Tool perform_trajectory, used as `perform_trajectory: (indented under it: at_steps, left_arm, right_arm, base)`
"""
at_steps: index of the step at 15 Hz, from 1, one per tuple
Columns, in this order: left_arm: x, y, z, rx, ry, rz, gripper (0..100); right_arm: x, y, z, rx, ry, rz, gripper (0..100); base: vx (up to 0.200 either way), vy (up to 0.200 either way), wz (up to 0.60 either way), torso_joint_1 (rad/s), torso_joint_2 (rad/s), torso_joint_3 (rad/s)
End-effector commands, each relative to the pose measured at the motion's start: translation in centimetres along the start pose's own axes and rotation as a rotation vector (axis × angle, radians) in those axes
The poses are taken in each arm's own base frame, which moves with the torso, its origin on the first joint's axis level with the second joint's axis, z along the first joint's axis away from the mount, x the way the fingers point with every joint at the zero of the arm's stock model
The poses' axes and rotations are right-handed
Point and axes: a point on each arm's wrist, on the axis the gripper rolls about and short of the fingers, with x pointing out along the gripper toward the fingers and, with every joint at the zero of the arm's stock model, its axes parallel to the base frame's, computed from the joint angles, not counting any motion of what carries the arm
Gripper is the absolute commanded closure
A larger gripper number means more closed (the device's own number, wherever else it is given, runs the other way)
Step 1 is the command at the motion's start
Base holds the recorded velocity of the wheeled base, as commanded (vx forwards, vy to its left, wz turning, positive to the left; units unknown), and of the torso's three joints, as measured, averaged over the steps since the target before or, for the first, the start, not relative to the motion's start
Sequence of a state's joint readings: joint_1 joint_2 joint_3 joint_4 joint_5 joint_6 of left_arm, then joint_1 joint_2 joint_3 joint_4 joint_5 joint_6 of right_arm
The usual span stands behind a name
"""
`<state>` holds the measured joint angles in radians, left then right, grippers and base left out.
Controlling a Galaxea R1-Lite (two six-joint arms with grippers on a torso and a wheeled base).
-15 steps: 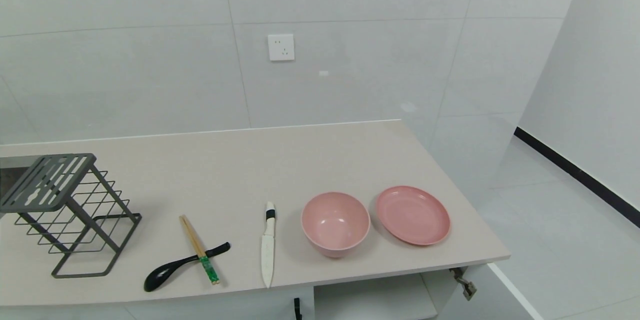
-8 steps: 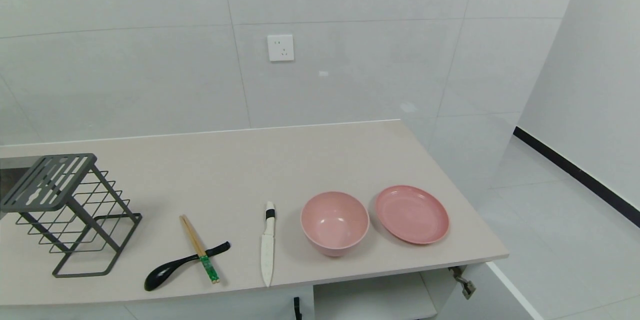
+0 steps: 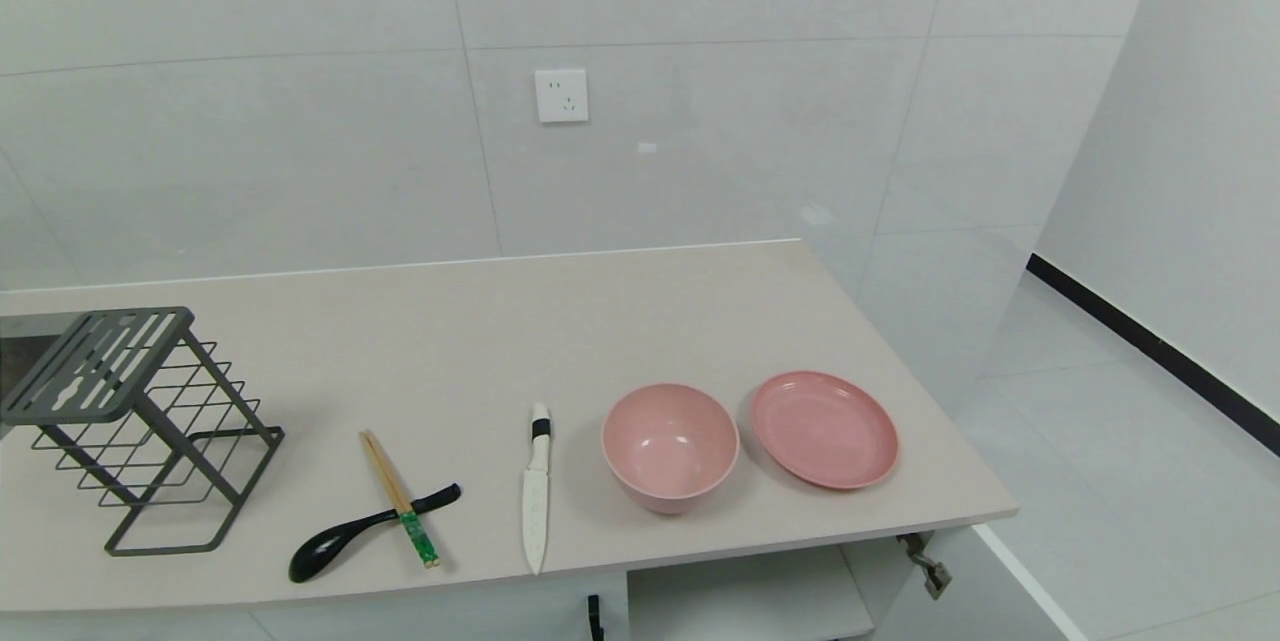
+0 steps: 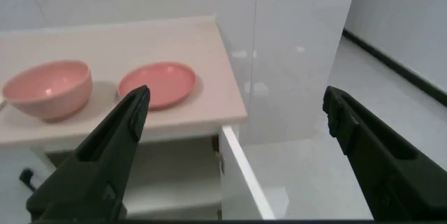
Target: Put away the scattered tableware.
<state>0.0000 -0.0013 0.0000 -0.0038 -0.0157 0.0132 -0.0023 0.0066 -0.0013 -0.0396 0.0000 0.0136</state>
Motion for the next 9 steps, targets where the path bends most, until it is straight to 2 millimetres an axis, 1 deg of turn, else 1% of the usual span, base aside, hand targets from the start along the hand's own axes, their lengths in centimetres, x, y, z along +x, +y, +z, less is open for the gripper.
perform_trajectory:
  at_steps: [1, 2, 3, 5, 6, 7, 8, 9]
  left_arm:
    - [0.0, 0.0, 0.0, 0.001, 0.000, -0.001, 0]
    - [0.0, 0.0, 0.0, 0.001, 0.000, -0.001, 0]
    - [0.0, 0.0, 0.0, 0.001, 0.000, -0.001, 0]
    - [0.0, 0.0, 0.0, 0.001, 0.000, -0.001, 0]
    - [0.0, 0.0, 0.0, -0.001, 0.002, -0.003, 0]
    - [0.0, 0.0, 0.0, -0.001, 0.002, -0.004, 0]
    - [0.0, 0.0, 0.0, -0.002, 0.002, -0.006, 0]
    - [0.0, 0.0, 0.0, -0.002, 0.002, -0.004, 0]
  right_arm:
    - [-0.1, 0.0, 1.3, -0.004, -0.131, 0.001, 0]
    - [-0.3, 0.0, 2.5, -0.007, -0.240, 0.000, 0]
    - [-0.5, 0.0, 3.0, 0.005, -0.268, 0.004, 0]
    - [-0.5, 0.1, 3.8, 0.003, -0.203, 0.024, 0]
    - [0.0, 0.1, 5.6, -0.002, -0.073, 0.127, 0]
    - [0.4, 0.1, 6.5, -0.001, -0.019, 0.171, 0]
    - [2.1, 0.3, 7.3, 0.001, 0.103, 0.231, 0]
    - [4.1, 0.6, 7.0, -0.006, 0.239, 0.287, 0]
  base:
    - [0.000, 0.000, 0.00, 0.000, 0.00, 0.000]
    - [0.000, 0.000, 0.00, 0.000, 0.00, 0.000]
    - [0.000, 0.000, 0.00, 0.000, 0.00, 0.000]
    - [0.000, 0.000, 0.00, 0.000, 0.00, 0.000]
    - [0.000, 0.000, 0.00, 0.000, 0.00, 0.000]
    - [0.000, 0.000, 0.00, 0.000, 0.00, 0.000]
    - [0.000, 0.000, 0.00, 0.000, 0.00, 0.000]
    - [0.000, 0.000, 0.00, 0.000, 0.00, 0.000]
